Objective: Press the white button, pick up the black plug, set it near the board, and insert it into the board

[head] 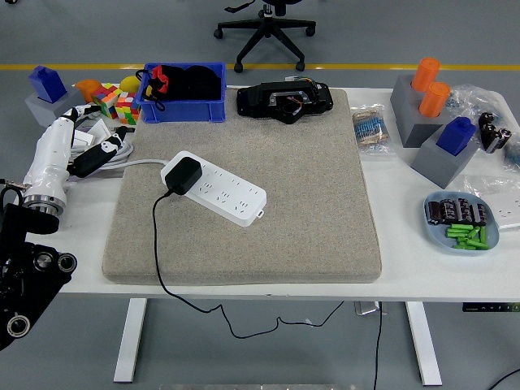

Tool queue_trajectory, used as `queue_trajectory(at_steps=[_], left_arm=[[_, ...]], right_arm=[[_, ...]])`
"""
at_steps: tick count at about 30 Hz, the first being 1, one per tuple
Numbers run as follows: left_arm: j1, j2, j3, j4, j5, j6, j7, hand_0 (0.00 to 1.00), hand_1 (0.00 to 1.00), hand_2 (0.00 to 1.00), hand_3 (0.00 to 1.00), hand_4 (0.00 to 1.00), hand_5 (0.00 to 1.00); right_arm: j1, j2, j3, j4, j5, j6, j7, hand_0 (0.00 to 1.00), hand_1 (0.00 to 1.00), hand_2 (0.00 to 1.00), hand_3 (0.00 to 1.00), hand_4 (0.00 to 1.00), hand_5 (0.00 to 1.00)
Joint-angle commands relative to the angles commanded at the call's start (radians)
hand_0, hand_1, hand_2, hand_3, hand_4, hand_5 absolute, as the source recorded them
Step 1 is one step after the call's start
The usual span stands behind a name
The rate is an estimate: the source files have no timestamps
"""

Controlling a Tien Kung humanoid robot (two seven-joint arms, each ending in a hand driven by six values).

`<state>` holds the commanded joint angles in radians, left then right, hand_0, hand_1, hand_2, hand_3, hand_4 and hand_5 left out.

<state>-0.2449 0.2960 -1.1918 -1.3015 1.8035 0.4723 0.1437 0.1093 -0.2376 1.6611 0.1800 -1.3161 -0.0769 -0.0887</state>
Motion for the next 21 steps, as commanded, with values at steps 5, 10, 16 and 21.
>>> queue_trajectory(at_steps=[5,10,16,21], left_arm=[[0.008,0.001,-0.003,-0.003,0.001,-0.004,0.003,0.954,0.934,0.860,0.788,0.816,0.654],[0.011,0.001,-0.006,-0.006,0.004,-0.006,0.005,0.955,0.935,0.860,0.788,0.816,0.653],[0.013,0.000,-0.004,-0.012,0.004,-0.010,0.008,0.957,0.935,0.860,0.788,0.816,0.653],[0.012,0.000,0.000,-0.014,0.004,-0.015,0.013,0.957,0.935,0.860,0.788,0.816,0.653]], right_arm=[[-0.002,-0.001,0.014,0.000,-0.025,0.007,0.004,0.635,0.615,0.601,0.601,0.945,0.570],[-0.008,0.002,0.006,0.000,-0.014,0.009,0.010,0.638,0.614,0.600,0.600,0.930,0.560],[-0.022,0.007,0.023,0.000,-0.018,0.009,0.009,0.633,0.612,0.598,0.598,0.915,0.552],[-0.028,0.004,0.033,0.000,-0.019,0.009,0.010,0.633,0.612,0.598,0.598,0.915,0.552]])
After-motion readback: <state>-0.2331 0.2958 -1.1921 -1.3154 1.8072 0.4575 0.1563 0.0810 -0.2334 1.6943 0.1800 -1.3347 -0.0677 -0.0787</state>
